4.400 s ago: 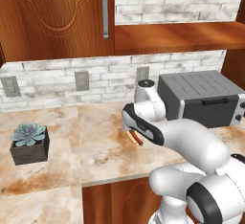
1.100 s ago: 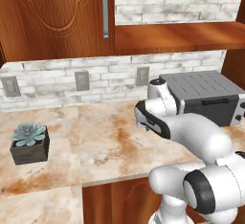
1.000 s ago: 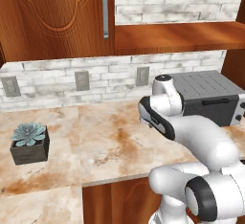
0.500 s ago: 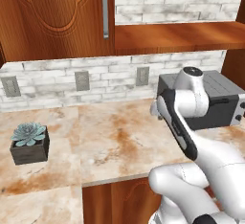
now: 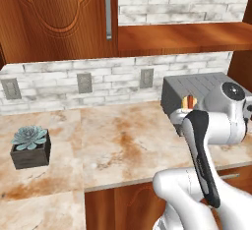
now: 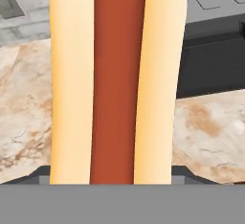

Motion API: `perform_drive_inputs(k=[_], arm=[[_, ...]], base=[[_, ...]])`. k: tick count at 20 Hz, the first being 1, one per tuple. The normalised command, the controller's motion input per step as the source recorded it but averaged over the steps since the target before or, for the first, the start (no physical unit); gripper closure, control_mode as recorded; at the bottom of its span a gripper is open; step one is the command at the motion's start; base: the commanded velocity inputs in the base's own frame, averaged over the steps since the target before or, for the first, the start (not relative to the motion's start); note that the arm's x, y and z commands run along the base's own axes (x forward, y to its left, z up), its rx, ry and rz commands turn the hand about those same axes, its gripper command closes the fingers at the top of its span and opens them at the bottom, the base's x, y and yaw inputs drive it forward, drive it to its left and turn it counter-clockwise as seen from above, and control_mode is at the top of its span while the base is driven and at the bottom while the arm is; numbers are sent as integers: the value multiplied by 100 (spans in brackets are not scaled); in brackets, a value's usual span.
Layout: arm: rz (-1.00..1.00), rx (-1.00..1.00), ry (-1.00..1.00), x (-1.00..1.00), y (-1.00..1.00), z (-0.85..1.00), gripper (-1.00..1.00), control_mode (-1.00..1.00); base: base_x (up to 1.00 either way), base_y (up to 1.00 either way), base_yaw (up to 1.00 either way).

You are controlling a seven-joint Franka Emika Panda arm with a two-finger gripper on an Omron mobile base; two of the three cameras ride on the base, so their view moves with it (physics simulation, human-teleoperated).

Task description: Store the hot dog in the freezer for long-term storage. Close the freezer door after placing the cooked food.

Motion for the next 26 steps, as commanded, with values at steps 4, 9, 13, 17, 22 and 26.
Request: perform_drive_inputs(k=[4, 9, 13, 17, 22, 26], arm=[[0, 0, 6, -22, -14, 60, 100, -100], [0, -1, 37, 0, 0, 5, 100, -100], [-1, -2, 31, -1, -1, -17, 100, -100], [0, 0, 2, -42, 0, 0, 100, -100], [0, -3, 0, -52, 2, 4, 100, -100], [0, -8, 3, -19, 16, 11, 100, -100]], base=[[0, 0, 0], [0, 0, 0], [0, 0, 0], [0, 0, 0], [0, 0, 0], [0, 0, 0]])
